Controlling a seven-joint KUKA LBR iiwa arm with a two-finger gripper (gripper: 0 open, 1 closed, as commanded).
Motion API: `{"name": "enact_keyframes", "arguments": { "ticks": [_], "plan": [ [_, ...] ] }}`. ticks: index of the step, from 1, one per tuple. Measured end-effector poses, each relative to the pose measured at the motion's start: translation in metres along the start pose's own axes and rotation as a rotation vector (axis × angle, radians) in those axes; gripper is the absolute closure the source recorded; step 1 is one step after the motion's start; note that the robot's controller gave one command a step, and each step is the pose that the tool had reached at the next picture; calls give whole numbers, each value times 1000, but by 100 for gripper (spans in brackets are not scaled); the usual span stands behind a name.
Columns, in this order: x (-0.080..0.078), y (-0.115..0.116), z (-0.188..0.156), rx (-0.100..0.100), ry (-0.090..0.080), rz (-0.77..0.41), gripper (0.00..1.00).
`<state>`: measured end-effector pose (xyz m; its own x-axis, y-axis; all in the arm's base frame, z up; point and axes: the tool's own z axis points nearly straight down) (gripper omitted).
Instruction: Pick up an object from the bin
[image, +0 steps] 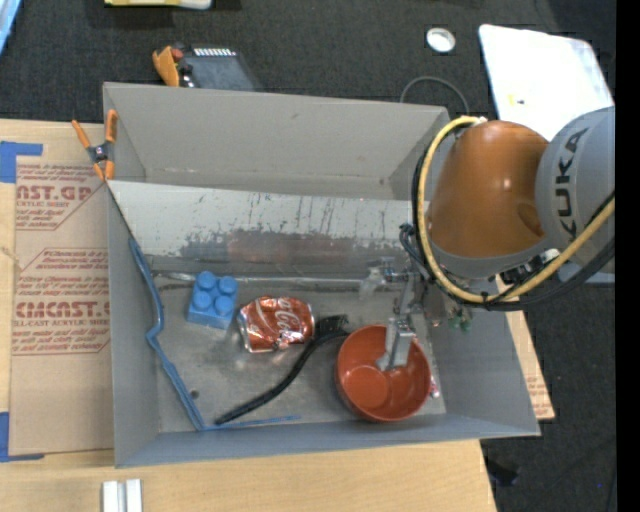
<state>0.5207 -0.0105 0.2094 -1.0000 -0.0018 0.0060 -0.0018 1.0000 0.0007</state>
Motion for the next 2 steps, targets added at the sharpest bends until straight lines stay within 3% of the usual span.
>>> {"name": "enact_keyframes", "arguments": {
  "ticks": [1,2],
  "plan": [
    [-2,0,-3,0,-9,-4,0],
    [-10,-30,61,2,-10,-155,0]
  ]
}}
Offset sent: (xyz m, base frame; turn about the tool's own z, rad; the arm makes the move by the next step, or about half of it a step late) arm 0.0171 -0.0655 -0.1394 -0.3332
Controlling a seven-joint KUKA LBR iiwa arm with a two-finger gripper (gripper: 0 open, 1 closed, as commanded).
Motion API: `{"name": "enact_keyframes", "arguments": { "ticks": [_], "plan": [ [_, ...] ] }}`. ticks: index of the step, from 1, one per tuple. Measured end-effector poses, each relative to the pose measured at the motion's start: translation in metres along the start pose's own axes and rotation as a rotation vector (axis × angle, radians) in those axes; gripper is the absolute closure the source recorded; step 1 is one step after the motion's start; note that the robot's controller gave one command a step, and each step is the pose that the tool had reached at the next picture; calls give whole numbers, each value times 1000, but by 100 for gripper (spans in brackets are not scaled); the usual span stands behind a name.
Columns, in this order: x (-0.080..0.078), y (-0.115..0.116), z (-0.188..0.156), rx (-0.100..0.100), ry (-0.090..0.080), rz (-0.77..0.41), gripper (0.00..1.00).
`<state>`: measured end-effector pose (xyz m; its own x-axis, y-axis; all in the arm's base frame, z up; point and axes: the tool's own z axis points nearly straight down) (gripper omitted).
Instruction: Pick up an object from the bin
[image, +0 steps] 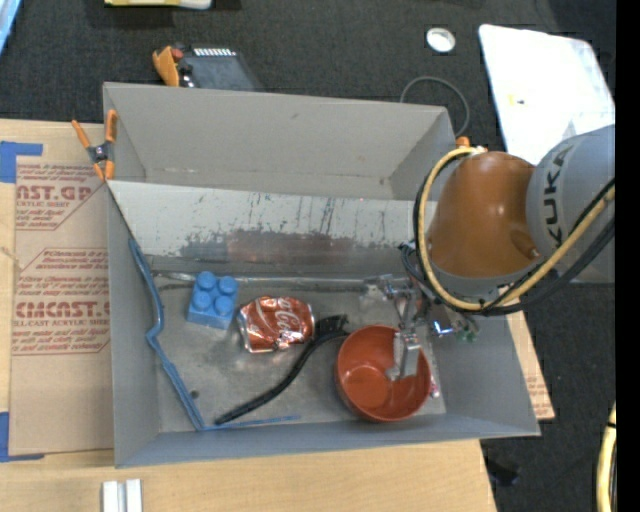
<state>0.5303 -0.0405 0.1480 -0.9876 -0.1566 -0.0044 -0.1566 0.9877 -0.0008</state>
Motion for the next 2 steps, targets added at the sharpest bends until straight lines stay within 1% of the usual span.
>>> {"name": "enact_keyframes", "arguments": {
  "ticks": [1,2],
  "plan": [
    [2,-33,82,-1,-3,-107,0],
    [31,15,73,12,-38,-367,0]
  ]
}}
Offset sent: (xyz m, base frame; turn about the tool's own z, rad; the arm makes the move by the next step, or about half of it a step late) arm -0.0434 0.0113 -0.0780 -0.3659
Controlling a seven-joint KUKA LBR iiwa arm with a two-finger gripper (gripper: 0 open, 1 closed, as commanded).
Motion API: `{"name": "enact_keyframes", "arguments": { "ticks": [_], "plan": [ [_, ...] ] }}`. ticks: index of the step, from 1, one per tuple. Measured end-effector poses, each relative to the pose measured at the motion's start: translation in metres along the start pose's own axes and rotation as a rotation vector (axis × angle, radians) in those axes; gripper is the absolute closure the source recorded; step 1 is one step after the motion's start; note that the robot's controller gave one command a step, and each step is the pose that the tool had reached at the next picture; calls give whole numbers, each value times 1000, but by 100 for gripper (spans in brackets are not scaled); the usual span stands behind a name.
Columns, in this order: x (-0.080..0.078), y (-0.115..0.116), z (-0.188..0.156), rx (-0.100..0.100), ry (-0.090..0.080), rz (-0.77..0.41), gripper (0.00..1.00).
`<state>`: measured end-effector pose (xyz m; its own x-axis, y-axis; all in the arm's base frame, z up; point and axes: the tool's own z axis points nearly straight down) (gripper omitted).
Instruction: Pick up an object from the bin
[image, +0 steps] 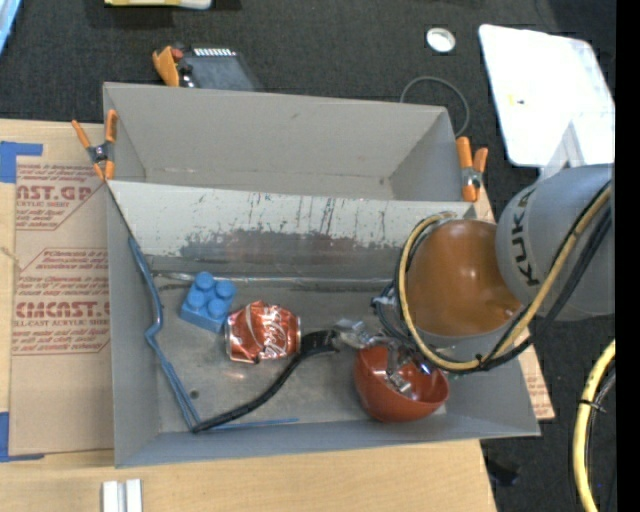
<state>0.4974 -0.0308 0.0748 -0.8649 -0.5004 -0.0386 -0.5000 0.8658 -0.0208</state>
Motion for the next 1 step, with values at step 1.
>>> {"name": "enact_keyframes", "arguments": {
  "ticks": [1],
  "plan": [
    [-9,-41,5,-10,21,249,0]
  ]
}}
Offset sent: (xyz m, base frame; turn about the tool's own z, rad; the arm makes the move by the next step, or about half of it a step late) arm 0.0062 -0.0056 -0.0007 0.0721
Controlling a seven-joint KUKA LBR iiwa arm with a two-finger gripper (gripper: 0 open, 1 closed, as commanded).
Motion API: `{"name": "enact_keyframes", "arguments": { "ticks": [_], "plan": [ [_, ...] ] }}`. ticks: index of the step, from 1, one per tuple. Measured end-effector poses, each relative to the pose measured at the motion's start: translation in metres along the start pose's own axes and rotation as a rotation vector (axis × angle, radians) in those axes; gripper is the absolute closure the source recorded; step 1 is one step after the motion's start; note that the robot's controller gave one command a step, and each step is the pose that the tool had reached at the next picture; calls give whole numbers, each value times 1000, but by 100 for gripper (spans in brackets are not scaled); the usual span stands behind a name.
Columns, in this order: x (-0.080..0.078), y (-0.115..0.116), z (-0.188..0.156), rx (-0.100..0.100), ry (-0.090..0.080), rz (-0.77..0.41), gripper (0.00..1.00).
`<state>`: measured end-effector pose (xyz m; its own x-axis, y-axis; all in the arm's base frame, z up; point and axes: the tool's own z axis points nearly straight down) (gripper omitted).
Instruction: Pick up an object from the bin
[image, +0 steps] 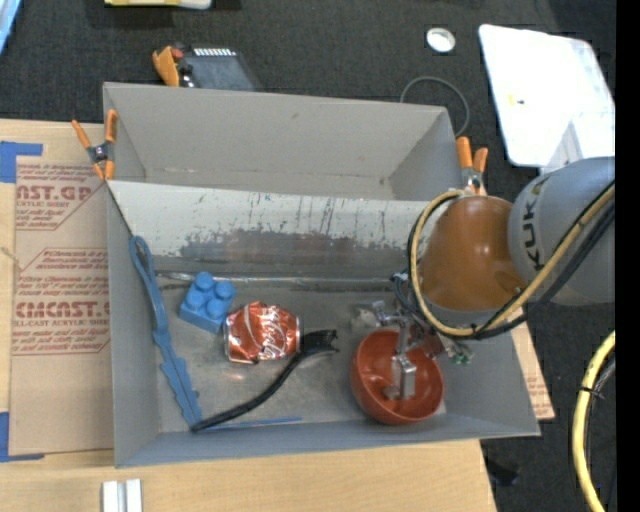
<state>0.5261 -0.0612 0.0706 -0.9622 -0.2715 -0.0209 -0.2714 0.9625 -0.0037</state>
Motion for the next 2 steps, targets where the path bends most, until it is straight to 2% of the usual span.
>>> {"name": "enact_keyframes", "arguments": {
  "ticks": [1,2],
  "plan": [
    [6,30,-10,11,-39,-179,100],
    [6,30,-10,11,-39,-179,100]
  ]
}}
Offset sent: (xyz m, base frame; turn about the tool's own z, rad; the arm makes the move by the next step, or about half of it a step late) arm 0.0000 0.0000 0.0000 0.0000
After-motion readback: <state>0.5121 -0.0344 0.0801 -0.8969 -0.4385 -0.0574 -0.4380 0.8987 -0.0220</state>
